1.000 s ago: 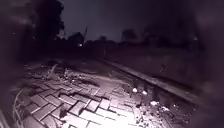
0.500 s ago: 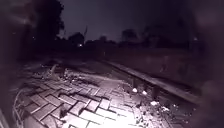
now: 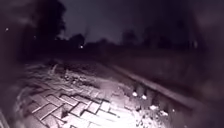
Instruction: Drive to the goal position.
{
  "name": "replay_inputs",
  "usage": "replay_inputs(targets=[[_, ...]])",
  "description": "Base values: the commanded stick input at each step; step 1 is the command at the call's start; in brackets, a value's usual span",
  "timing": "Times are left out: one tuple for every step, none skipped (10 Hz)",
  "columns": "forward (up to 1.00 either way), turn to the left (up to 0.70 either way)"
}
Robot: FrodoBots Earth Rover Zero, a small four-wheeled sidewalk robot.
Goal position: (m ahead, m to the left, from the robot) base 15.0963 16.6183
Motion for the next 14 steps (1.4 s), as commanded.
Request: replay_inputs(targets=[[0.7, 0.0], [0.7, 0.0], [0.7, 0.0], [0.7, 0.0], [0.27, 0.0], [0.0, 0.0], [0.0, 0.0], [0.0, 0.0], [0.0, 0.0], [0.0, 0.0], [0.0, 0.0], [-0.05, 0.0], [-0.38, 0.0], [-0.7, 0.0]])
